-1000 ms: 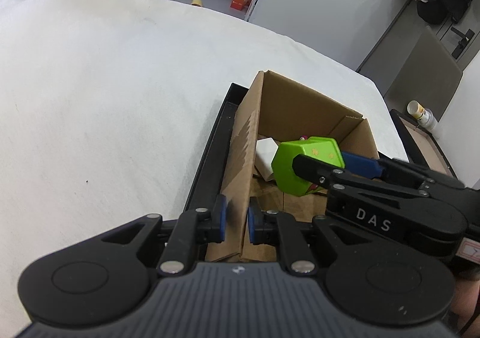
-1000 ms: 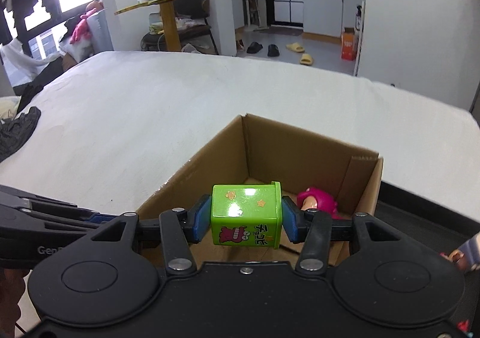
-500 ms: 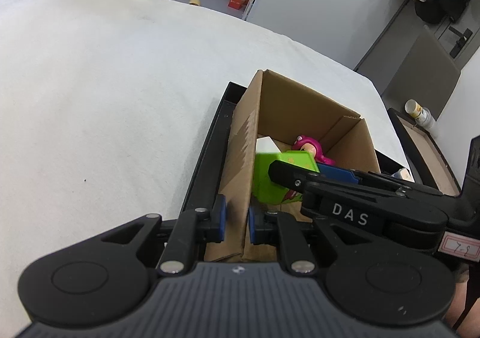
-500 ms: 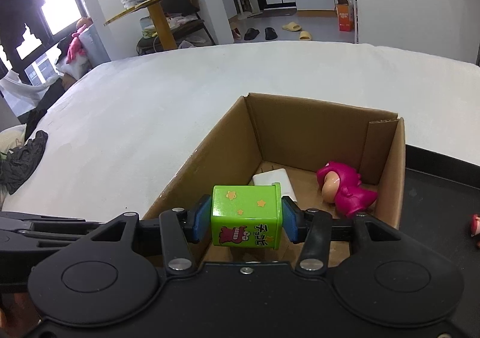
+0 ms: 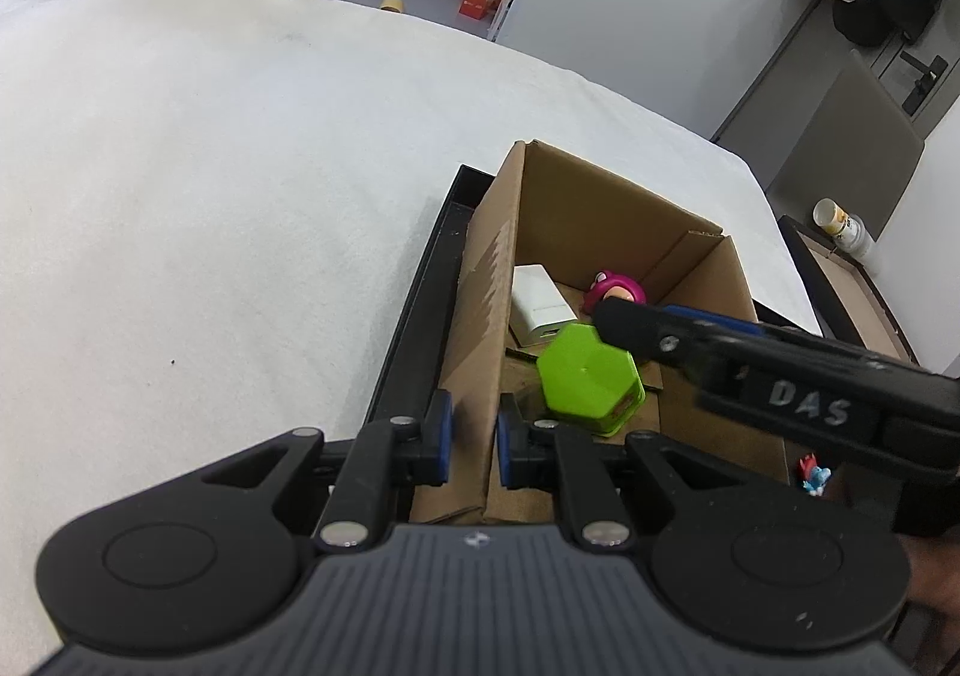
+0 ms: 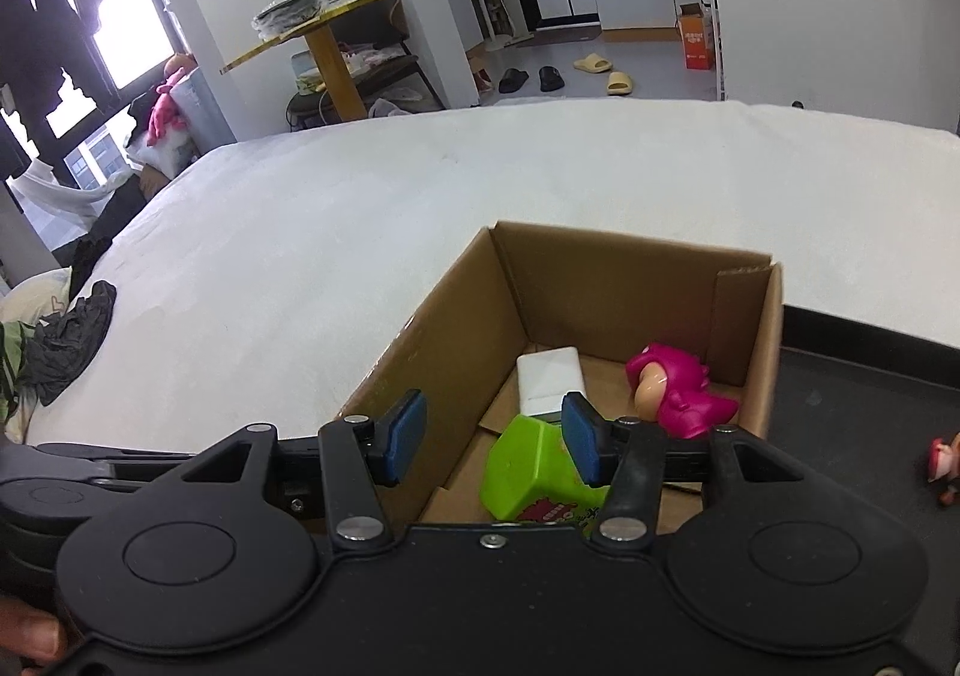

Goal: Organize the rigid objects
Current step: 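Carry the green tin with the right gripper over the box and lower it, then open the right gripper to release the green tin into the box, then move the right gripper to the brown-haired doll figure and grasp it, then lift the doll figure with the right gripper and carry it over the box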

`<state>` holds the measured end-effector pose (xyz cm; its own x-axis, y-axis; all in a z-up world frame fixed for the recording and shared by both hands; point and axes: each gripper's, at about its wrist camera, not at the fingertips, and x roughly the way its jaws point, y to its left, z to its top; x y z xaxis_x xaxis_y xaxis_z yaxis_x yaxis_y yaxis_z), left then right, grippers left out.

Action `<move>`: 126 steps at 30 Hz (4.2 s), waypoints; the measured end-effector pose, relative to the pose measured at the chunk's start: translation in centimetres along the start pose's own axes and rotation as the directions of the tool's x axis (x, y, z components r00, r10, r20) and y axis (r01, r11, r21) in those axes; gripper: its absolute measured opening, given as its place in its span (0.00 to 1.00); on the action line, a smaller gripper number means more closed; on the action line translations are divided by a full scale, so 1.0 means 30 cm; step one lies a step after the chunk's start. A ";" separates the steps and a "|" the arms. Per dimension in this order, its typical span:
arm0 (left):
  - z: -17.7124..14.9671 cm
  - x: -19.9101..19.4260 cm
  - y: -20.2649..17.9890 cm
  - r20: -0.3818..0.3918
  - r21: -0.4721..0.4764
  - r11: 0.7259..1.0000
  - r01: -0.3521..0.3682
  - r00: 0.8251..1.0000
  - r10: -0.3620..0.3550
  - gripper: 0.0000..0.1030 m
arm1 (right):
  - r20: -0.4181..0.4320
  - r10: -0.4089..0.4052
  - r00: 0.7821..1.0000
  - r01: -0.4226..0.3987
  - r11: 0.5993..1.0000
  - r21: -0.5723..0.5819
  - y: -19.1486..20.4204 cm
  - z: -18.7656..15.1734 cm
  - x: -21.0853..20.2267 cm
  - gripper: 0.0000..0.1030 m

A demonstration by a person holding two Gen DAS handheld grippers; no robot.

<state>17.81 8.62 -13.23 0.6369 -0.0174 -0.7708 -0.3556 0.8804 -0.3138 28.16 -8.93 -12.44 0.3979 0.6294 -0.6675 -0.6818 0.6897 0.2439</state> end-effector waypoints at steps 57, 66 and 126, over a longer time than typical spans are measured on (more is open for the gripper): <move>-0.005 -0.007 -0.013 0.004 0.032 0.999 -0.013 1.000 0.013 0.13 | 0.078 -0.506 0.859 0.501 0.862 0.078 -0.391 -0.125 -0.249 0.64; -0.002 -0.005 -0.007 0.003 0.022 1.000 -0.003 1.000 0.003 0.13 | 0.068 -0.482 0.873 0.478 0.876 0.069 -0.443 -0.171 -0.166 0.64; 0.000 -0.007 -0.008 -0.001 0.026 1.000 -0.005 1.000 0.005 0.13 | 0.012 -0.455 0.891 0.454 0.890 0.033 -0.425 -0.068 -0.119 0.42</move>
<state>17.77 8.42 -13.00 0.6342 -0.0139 -0.7730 -0.3408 0.8924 -0.2957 34.17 -20.71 -14.60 0.6717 0.2514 -0.6968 -0.4063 0.9116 -0.0628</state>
